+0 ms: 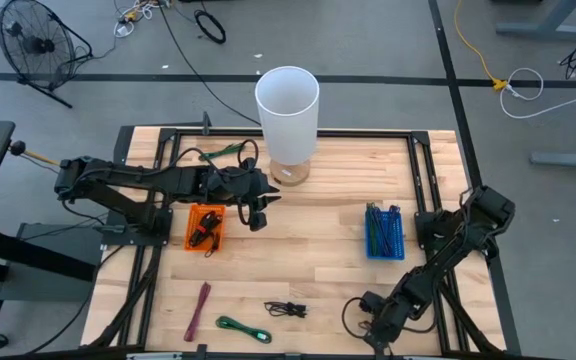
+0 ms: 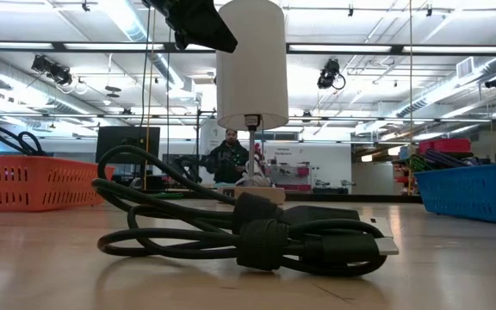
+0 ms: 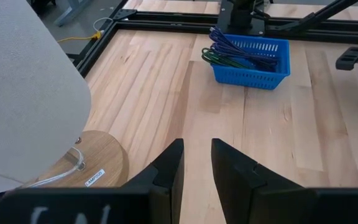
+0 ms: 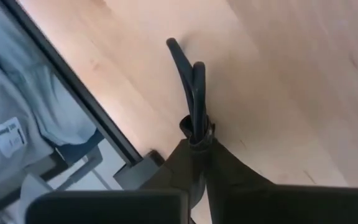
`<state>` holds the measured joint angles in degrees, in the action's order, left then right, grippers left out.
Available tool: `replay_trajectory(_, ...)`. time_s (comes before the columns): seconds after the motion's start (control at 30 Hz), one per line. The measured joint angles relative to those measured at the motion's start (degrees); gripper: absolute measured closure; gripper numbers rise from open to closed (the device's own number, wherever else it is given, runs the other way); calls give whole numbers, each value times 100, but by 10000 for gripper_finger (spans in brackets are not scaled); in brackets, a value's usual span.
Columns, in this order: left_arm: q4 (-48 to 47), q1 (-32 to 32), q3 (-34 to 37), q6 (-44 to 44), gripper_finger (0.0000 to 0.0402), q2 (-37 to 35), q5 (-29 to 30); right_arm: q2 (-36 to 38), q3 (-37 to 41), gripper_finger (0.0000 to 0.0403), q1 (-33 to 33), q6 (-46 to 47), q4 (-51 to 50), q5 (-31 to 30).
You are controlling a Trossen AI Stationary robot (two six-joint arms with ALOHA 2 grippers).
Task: Pick & Place USB Port
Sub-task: Put the black charger cable into the orange bin
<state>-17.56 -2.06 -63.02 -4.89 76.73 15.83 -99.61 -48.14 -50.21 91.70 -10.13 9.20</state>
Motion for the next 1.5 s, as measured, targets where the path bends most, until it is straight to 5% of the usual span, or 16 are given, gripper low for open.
replay_trajectory(0.43,71,0,0,17,314,0,1,1220,17,397,1116,-1980,-991,-361)
replay_trajectory(0.83,1210,3,0,163,314,0,-198,2924,11,399,2298,-4842,-1474,-3272)
replay_trajectory(1.0,1669,1,-1,170,314,0,-495,3209,10,399,2726,-6090,-586,-4375)
replay_trajectory(1.27,1990,-1,-2,166,314,0,-604,3296,4,399,3374,-8550,1923,-4171)
replay_trajectory(1.5,2157,-1,-2,147,314,2,-607,3279,2,399,3750,-9258,2888,-3759)
